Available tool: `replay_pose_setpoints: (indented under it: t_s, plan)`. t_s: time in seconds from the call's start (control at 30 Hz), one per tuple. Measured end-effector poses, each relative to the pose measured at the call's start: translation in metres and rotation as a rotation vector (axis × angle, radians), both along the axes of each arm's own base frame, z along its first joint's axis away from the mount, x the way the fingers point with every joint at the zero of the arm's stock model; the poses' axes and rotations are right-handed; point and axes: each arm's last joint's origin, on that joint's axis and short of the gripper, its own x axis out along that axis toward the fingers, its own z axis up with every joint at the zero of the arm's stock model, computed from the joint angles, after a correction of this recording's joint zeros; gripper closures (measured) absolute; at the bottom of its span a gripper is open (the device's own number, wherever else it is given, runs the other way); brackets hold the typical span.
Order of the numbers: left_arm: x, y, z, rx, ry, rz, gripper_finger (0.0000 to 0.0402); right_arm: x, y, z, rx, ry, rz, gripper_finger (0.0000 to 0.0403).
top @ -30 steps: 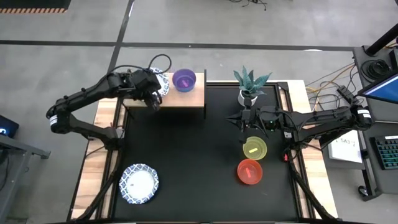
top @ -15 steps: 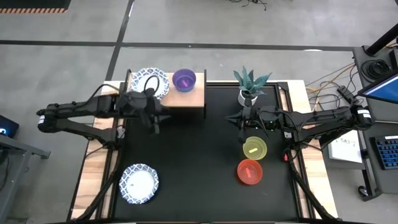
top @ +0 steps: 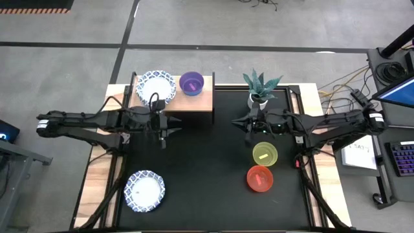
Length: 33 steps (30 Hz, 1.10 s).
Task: Place and stack bowls onto a shelf
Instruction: Stack the small yellow bowl on top of the small purple bowl on the shelf
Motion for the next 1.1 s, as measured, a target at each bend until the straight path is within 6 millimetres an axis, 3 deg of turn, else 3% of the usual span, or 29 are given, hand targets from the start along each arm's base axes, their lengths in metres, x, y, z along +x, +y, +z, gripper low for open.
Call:
replay_pose_setpoints:
  t_s: [0.2, 0.33, 0.57, 0.73, 0.87, 1.1]
  plan:
    - [-0.001, 0.001, -0.003, 0.019, 0.015, 0.029, 0.0277, 0.016, 0.000, 0.006, 0.094, 0.153, -0.030, 0.0394]
    - [-0.003, 0.002, -0.004, 0.040, 0.037, 0.073, 0.0277, 0.024, 0.000, 0.004, 0.243, 0.348, -0.099, 0.0394]
    - [-0.004, 0.003, -0.008, 0.051, 0.061, 0.100, 0.0277, 0.024, 0.003, -0.018, 0.645, 0.820, -0.376, 0.0394]
    - [-0.004, 0.003, -0.010, 0.050, 0.069, 0.101, 0.0276, 0.032, 0.009, -0.038, 0.796, 1.033, -0.462, 0.0389]
    - [-0.005, 0.003, -0.011, 0.045, 0.078, 0.105, 0.0277, 0.039, 0.014, -0.053, 0.918, 1.123, -0.478, 0.0356]
    - [-0.007, 0.003, -0.014, 0.046, 0.109, 0.104, 0.0277, 0.045, 0.016, -0.067, 0.981, 1.176, -0.559, 0.0258]
